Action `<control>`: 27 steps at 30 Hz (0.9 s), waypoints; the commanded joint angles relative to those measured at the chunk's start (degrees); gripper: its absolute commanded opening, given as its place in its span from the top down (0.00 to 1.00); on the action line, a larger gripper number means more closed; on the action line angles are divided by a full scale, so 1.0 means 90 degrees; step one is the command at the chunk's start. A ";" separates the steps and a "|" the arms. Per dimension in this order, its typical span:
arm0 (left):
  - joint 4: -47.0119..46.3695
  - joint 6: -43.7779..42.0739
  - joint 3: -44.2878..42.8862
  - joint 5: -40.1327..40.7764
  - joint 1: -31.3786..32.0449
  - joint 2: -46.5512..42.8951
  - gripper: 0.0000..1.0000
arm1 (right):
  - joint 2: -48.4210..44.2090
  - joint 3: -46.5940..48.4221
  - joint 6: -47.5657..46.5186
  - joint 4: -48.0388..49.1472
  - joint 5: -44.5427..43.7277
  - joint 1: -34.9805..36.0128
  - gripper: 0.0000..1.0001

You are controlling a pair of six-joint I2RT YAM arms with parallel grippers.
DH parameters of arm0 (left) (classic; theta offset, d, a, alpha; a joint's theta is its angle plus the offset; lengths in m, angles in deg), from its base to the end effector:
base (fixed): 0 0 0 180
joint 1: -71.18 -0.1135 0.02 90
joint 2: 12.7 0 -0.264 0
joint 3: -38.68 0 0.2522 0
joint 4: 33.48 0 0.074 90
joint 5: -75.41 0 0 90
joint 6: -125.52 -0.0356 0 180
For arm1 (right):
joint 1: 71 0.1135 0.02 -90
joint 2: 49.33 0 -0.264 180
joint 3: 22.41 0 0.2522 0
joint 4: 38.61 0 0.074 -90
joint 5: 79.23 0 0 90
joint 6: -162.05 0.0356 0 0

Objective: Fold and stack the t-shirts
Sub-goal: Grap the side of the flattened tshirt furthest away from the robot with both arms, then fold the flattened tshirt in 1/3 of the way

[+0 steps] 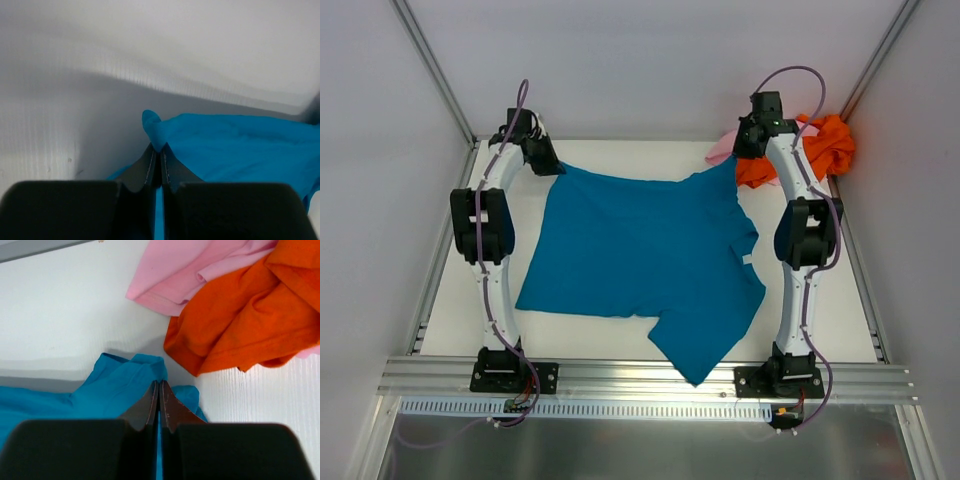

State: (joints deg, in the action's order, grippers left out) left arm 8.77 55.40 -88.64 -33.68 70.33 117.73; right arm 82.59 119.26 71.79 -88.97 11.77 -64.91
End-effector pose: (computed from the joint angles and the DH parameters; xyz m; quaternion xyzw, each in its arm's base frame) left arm 0.5188 -0.0039 0.2242 -0.1022 0.9087 -0.2132 0.3440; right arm 0.5251 0.0566 0.2813 -0.0540 0.9069 0.0292 0.4168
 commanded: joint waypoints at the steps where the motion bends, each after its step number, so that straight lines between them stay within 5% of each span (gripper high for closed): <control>1: -0.0030 -0.0168 0.0273 -0.0134 -0.0082 -0.0663 1.00 | -0.0760 -0.0335 -0.0109 -0.0064 0.0055 0.0027 1.00; 27: -0.0470 -0.0119 0.2636 -0.0535 -0.0053 -0.2529 1.00 | -0.3963 -0.4172 -0.0167 -0.0347 0.0026 0.0427 1.00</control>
State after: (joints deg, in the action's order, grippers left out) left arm 5.80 55.34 -66.50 -37.05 70.33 99.63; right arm 51.88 83.68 71.07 -90.71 12.14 -61.68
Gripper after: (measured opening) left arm 0.016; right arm 0.010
